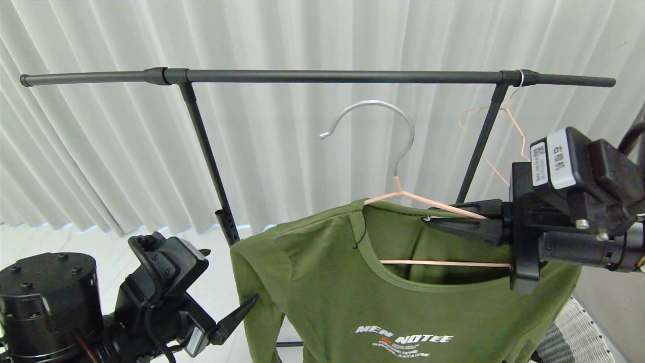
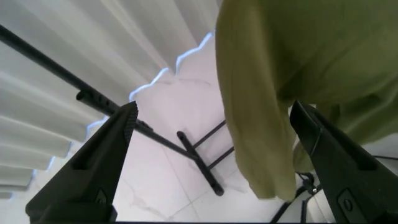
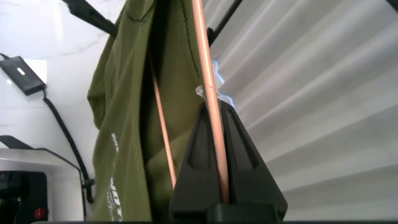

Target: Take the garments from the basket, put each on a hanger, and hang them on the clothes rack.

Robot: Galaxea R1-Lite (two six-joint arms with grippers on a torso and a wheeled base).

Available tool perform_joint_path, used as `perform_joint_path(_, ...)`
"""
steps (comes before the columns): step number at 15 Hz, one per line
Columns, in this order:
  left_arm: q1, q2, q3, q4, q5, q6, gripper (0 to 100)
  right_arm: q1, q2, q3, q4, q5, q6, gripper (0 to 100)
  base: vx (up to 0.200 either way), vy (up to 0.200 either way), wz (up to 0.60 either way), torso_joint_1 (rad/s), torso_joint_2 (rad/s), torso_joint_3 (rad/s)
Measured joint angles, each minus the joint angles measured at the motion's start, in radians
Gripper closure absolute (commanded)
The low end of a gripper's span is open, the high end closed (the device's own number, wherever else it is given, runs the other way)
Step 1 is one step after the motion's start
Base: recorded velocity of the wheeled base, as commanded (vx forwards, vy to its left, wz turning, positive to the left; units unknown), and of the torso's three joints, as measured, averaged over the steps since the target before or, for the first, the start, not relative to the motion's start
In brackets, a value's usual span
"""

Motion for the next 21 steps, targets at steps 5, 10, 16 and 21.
perform_joint_path(5,0.005,0.01,-0.003,0.0,-0.001,-0.004,100,0.026,-0.017,-0.001,0.0,-0.005,0.001,100,0.0,0.0,0.0,0.0,0.0,0.0)
perform_joint_path(10,0.116,0.017,0.012,-0.001,0.009,0.001,100,0.017,-0.034,0.005,0.0,-0.023,0.016,100,0.0,0.0,0.0,0.0,0.0,0.0)
perform_joint_path(16,0.233,-0.014,0.046,-0.001,0.025,0.008,0,0.012,-0.043,0.005,0.0,-0.041,0.038,100,0.0,0.0,0.0,0.0,0.0,0.0)
perform_joint_path(21,0.207,-0.064,0.077,-0.001,0.018,-0.001,0,0.012,-0.047,0.0,-0.001,-0.063,0.077,100,0.0,0.0,0.0,0.0,0.0,0.0)
